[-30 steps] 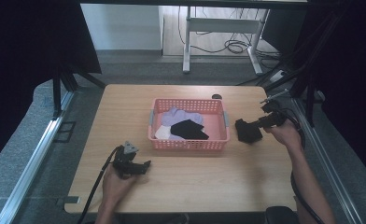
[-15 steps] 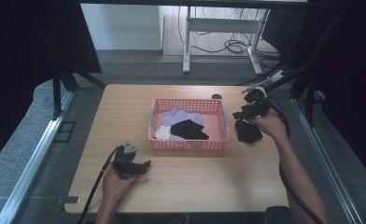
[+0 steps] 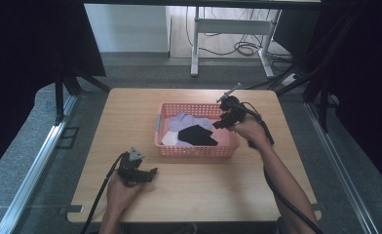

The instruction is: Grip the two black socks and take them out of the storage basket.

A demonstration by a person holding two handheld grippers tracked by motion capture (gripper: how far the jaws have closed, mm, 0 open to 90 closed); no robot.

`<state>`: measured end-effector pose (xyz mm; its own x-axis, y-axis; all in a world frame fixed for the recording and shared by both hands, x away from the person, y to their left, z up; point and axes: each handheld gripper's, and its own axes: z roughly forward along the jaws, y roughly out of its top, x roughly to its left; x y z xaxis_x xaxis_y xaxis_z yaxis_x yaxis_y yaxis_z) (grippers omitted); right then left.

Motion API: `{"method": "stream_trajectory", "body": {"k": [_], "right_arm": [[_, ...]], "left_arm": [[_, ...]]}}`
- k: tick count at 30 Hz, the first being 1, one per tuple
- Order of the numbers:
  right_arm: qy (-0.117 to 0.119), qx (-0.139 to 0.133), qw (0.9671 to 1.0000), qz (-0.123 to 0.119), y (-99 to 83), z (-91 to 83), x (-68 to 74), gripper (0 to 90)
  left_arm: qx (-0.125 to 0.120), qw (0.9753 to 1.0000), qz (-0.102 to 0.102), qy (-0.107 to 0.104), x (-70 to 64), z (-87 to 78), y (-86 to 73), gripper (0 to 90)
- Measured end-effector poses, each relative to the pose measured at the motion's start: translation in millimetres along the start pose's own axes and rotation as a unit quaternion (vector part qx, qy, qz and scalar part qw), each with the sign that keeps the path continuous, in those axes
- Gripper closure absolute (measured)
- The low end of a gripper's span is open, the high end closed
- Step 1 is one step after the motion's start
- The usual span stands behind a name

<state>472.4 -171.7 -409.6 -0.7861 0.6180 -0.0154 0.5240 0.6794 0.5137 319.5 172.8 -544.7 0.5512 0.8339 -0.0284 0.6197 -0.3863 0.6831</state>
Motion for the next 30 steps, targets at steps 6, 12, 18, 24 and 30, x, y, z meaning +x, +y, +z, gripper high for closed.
{"method": "stream_trajectory", "body": {"k": [6, 12, 18, 24, 30], "right_arm": [[0.015, 0.018, 0.9996, -0.016, 7.0, 32.6, 8.6, 49.4], [0.024, 0.03, 0.9991, -0.019, 8.4, 57.7, 10.5, 50.0], [0.025, 0.05, 0.9981, -0.026, 8.8, 88.8, 11.1, 46.9], [0.02, 0.073, 0.9966, -0.033, 10.5, 106.3, 12.2, 52.1], [0.017, 0.076, 0.9966, -0.028, 11.5, 105.7, 13.8, 84.4]], "left_arm": [[0.001, 1.0, 0.001, 0.001, 0.1, -0.1, 0.1, 12.6], [0.0, 1.0, 0.0, 0.0, 0.1, 0.0, 0.0, 12.6], [0.0, 1.0, 0.0, 0.0, 0.1, -0.1, 0.0, 12.6], [0.0, 1.0, 0.0, -0.001, 0.2, 0.0, 0.0, 12.6], [0.0, 1.0, 0.001, -0.001, 0.2, 0.0, 0.0, 12.6]]}}
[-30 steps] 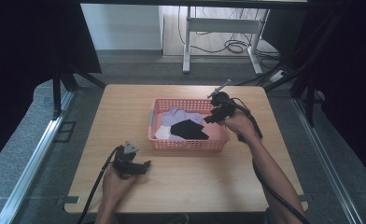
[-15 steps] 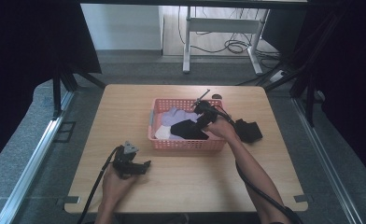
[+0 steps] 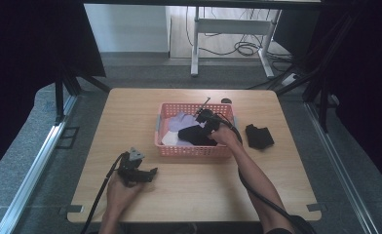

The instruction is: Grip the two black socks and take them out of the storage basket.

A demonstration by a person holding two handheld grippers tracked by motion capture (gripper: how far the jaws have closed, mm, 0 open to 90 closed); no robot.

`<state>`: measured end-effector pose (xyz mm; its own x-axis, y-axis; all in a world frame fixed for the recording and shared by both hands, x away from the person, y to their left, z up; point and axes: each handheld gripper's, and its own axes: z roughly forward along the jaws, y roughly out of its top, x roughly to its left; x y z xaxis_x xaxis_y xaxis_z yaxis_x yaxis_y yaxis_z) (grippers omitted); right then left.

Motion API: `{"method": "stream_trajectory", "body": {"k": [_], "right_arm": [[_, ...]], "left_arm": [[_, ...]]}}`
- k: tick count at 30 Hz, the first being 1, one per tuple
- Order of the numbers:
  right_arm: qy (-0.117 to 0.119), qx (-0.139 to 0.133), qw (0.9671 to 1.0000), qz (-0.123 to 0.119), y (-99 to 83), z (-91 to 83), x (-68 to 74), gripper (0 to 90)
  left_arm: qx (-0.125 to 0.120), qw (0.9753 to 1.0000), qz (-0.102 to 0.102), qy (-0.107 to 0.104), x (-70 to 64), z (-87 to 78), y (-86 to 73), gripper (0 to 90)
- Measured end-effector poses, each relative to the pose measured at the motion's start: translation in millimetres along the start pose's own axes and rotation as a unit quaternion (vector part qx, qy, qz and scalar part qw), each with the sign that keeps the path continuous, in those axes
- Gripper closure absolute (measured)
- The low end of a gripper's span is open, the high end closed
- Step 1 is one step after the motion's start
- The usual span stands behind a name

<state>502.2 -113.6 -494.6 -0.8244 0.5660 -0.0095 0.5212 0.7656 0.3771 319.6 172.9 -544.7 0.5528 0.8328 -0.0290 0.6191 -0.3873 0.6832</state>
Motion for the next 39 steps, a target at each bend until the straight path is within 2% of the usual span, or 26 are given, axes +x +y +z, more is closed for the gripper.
{"method": "stream_trajectory", "body": {"k": [3, 8, 9, 10, 19, 22, 23, 24, 29, 30, 31, 39], "right_arm": [[-0.007, -0.002, 0.9999, -0.007, 0.1, -7.9, 1.5, 86.1], [-0.005, -0.032, 0.9995, -0.006, 1.8, -31.3, 1.1, 86.3], [-0.005, -0.032, 0.9995, -0.006, 1.8, -31.3, 1.1, 86.3], [-0.005, -0.043, 0.9991, -0.005, 2.7, -41.8, 0.9, 86.3], [-0.011, -0.083, 0.9964, -0.01, 6.8, -84.2, 5.1, 86.3], [-0.014, -0.089, 0.9959, -0.013, 7.0, -93.1, 6.0, 86.3], [-0.015, -0.096, 0.9952, -0.013, 6.6, -101.6, 6.3, 86.3], [-0.015, -0.096, 0.9952, -0.013, 6.6, -101.6, 6.3, 86.3], [-0.024, -0.114, 0.9932, -0.012, 3.6, -125.4, 5.1, 86.3], [-0.024, -0.114, 0.9932, -0.012, 3.6, -125.4, 5.1, 86.3], [-0.027, -0.118, 0.9926, -0.01, 1.7, -132.6, 3.9, 86.3], [-0.043, -0.131, 0.9905, 0.002, -9.3, -156.3, -3.7, 86.3]], "left_arm": [[0.0, 1.0, 0.0, 0.0, 0.0, 0.0, 0.0, 12.6], [0.0, 1.0, 0.0, 0.0, 0.1, 0.0, 0.0, 12.6], [0.0, 1.0, 0.0, 0.0, 0.1, 0.0, 0.0, 12.6], [0.0, 1.0, 0.0, 0.0, 0.1, 0.1, 0.0, 12.6], [-0.001, 1.0, 0.001, 0.0, 0.1, 0.1, 0.0, 12.6], [0.0, 1.0, 0.001, 0.0, 0.1, 0.1, 0.0, 12.6], [-0.001, 1.0, 0.0, 0.0, -0.1, 0.2, 0.0, 12.6], [-0.001, 1.0, 0.0, 0.0, -0.1, 0.2, 0.0, 12.6], [-0.002, 1.0, 0.002, 0.002, 0.2, 0.2, 0.1, 12.6], [-0.002, 1.0, 0.002, 0.002, 0.2, 0.2, 0.1, 12.6], [-0.002, 1.0, 0.002, 0.002, 0.3, 0.2, 0.1, 12.6], [-0.001, 1.0, 0.002, 0.002, 0.3, 0.1, 0.2, 12.6]]}}
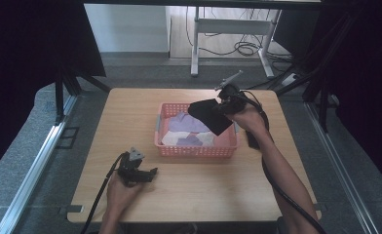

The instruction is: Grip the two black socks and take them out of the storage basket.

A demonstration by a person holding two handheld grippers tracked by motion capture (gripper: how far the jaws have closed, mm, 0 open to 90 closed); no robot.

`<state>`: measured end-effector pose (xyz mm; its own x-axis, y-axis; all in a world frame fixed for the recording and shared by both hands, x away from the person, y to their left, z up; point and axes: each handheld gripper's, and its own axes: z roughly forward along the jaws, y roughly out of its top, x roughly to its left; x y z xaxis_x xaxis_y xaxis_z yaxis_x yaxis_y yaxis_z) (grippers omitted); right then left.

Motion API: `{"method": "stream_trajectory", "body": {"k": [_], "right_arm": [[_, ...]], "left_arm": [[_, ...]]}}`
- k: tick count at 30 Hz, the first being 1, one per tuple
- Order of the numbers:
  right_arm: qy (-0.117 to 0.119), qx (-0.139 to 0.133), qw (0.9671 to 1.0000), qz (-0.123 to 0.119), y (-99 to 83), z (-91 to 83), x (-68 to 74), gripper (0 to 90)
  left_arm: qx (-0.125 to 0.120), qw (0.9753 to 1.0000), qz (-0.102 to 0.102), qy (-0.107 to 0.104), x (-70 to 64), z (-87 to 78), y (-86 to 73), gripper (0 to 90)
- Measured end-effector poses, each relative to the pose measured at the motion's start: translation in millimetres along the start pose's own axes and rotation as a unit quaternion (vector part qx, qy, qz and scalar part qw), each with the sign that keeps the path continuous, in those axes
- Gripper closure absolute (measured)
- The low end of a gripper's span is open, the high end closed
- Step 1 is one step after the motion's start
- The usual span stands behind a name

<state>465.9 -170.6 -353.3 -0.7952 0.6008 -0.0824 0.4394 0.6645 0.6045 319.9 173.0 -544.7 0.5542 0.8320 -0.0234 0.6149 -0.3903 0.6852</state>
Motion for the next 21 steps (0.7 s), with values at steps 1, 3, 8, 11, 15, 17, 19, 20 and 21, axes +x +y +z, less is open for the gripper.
{"method": "stream_trajectory", "body": {"k": [1, 3, 8, 11, 15, 17, 19, 20, 21], "right_arm": [[-0.002, 0.0, 1.0, 0.0, -1.1, -2.9, -1.5, 86.3], [-0.008, -0.002, 1.0, 0.003, -3.6, -8.4, -4.6, 86.3], [-0.021, -0.004, 0.9996, 0.016, -11.7, -20.6, -12.8, 86.3], [-0.027, -0.006, 0.9992, 0.027, -17.9, -26.9, -18.3, 86.3], [-0.039, -0.003, 0.9987, 0.034, -27.4, -33.6, -26.8, 86.3], [-0.042, -0.003, 0.9984, 0.037, -29.9, -35.2, -29.1, 86.3], [-0.05, -0.002, 0.9976, 0.047, -38.3, -39.9, -36.0, 86.3], [-0.053, -0.001, 0.9973, 0.051, -41.2, -41.3, -38.0, 86.3], [-0.055, -0.001, 0.997, 0.054, -44.1, -42.6, -40.2, 86.3]], "left_arm": [[0.0, 1.0, 0.0, 0.0, 0.0, 0.0, 0.0, 12.6], [0.0, 1.0, 0.0, 0.0, 0.0, 0.0, 0.0, 12.6], [0.0, 1.0, 0.0, 0.0, 0.0, 0.0, 0.0, 12.6], [0.0, 1.0, 0.0, 0.0, 0.0, 0.0, 0.0, 12.6], [0.0, 1.0, 0.0, 0.0, 0.0, 0.1, 0.0, 12.6], [0.0, 1.0, 0.0, 0.0, 0.0, 0.0, 0.0, 12.6], [0.0, 1.0, 0.0, 0.0, 0.0, 0.1, 0.0, 12.6], [0.0, 1.0, 0.0, 0.0, 0.0, 0.1, 0.0, 12.6], [0.0, 1.0, 0.0, 0.0, 0.0, 0.1, 0.0, 12.6]]}}
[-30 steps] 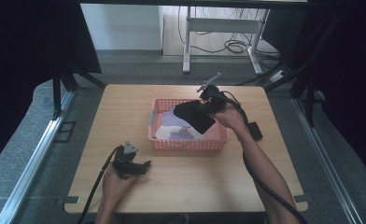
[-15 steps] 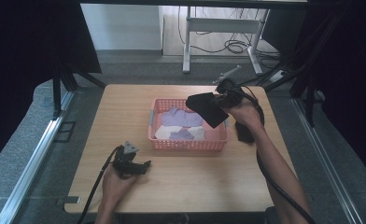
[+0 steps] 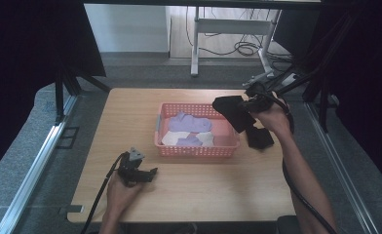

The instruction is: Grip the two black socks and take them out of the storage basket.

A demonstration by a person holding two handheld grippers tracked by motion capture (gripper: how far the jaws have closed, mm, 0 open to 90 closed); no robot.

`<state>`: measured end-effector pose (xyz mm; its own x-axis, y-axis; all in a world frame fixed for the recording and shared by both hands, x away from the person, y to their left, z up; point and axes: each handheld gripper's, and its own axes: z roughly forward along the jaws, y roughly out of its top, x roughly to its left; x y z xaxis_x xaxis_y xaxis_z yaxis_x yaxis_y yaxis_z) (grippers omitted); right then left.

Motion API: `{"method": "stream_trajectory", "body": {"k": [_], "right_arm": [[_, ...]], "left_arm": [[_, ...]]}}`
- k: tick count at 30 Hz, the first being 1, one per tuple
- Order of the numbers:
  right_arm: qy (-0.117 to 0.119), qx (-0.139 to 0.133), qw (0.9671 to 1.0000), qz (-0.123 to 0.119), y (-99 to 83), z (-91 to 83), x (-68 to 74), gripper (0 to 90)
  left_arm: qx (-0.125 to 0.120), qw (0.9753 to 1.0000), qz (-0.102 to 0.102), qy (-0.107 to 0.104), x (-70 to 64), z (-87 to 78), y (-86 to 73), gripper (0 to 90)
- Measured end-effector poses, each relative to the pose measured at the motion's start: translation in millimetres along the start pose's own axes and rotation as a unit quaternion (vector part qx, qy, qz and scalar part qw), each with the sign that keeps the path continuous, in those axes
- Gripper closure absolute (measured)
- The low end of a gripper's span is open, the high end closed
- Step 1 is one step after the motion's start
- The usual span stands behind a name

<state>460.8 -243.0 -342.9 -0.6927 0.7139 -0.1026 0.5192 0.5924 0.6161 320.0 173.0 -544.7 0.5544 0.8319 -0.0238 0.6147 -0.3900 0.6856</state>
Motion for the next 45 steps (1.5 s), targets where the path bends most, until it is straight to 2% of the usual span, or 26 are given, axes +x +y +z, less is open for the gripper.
{"method": "stream_trajectory", "body": {"k": [9, 15, 16, 19, 22, 31, 32, 33, 37, 42, 43, 44, 45], "right_arm": [[-0.03, 0.011, 0.9992, 0.025, -23.9, -8.2, -21.8, 86.3], [-0.045, 0.021, 0.9978, 0.043, -39.8, -7.6, -34.0, 86.2], [-0.053, 0.028, 0.9971, 0.048, -46.5, -4.9, -38.0, 86.1], [-0.055, 0.033, 0.9965, 0.054, -53.6, -0.9, -42.4, 86.1], [-0.067, 0.051, 0.9939, 0.071, -68.3, 10.4, -49.1, 85.9], [-0.071, 0.091, 0.9892, 0.09, -96.3, 46.0, -53.6, 84.9], [-0.071, 0.091, 0.9892, 0.09, -96.3, 46.0, -53.6, 84.9], [-0.07, 0.103, 0.9881, 0.091, -101.2, 55.1, -52.8, 84.3], [-0.067, 0.124, 0.9858, 0.092, -110.5, 70.4, -52.4, 81.2], [-0.066, 0.116, 0.9863, 0.096, -111.5, 68.3, -53.0, 74.2], [-0.063, 0.107, 0.9873, 0.099, -109.6, 63.3, -53.3, 68.3], [-0.063, 0.107, 0.9873, 0.099, -109.6, 63.3, -53.3, 68.3], [-0.065, 0.097, 0.9886, 0.094, -107.6, 57.8, -52.2, 64.2]], "left_arm": [[0.001, 1.0, 0.0, -0.001, 0.0, -0.2, 0.0, 12.6], [0.002, 1.0, 0.001, -0.001, 0.0, -0.2, 0.0, 12.6], [0.002, 1.0, 0.001, -0.001, 0.0, -0.2, 0.0, 12.6], [0.002, 1.0, 0.001, -0.001, 0.0, -0.2, 0.0, 12.6], [0.002, 1.0, 0.0, -0.001, 0.0, -0.3, 0.0, 12.6], [0.0, 1.0, -0.003, -0.001, -0.4, 0.0, -0.1, 12.6], [0.0, 1.0, -0.003, -0.001, -0.4, 0.0, -0.1, 12.6], [0.0, 1.0, -0.003, -0.001, -0.5, 0.0, -0.1, 12.6], [0.0, 1.0, -0.004, -0.001, -0.5, 0.0, -0.1, 12.6], [0.0, 1.0, -0.003, -0.001, -0.5, 0.0, -0.1, 12.6], [0.0, 1.0, -0.003, -0.001, -0.5, 0.0, -0.1, 12.6], [0.0, 1.0, -0.003, -0.001, -0.5, 0.0, -0.1, 12.6], [0.0, 1.0, -0.003, -0.001, -0.5, 0.0, -0.1, 12.6]]}}
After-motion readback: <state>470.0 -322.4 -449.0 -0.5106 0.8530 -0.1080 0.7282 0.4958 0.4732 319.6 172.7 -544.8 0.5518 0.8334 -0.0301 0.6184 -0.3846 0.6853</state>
